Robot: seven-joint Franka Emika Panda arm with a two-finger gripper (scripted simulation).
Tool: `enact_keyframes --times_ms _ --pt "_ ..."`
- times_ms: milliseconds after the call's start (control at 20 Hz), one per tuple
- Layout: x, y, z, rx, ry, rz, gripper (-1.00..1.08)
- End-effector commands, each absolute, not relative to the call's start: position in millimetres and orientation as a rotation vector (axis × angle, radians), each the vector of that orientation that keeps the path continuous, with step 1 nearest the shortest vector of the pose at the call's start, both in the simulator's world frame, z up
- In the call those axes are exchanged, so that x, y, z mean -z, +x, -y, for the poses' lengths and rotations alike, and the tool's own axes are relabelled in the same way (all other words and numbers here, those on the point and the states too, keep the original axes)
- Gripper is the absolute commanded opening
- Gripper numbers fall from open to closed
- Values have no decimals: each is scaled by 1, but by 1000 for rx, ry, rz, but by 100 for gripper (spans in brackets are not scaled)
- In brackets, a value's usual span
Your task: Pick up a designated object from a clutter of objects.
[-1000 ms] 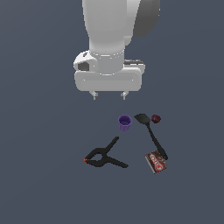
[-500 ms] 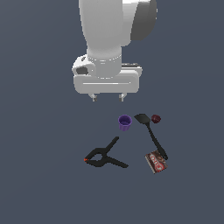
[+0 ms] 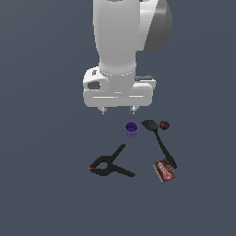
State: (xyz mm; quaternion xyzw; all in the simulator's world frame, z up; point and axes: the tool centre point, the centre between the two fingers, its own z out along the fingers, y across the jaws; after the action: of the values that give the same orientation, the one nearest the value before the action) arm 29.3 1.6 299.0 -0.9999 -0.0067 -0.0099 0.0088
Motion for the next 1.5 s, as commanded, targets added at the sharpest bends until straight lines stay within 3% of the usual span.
enact_keyframes --times_ms 0,800,1450 --pt "-291 39 -10 28 -3128 50 100" --pt "-190 118 -110 13 -3134 335 100" --pt "-95 143 -193 3 -3101 530 100"
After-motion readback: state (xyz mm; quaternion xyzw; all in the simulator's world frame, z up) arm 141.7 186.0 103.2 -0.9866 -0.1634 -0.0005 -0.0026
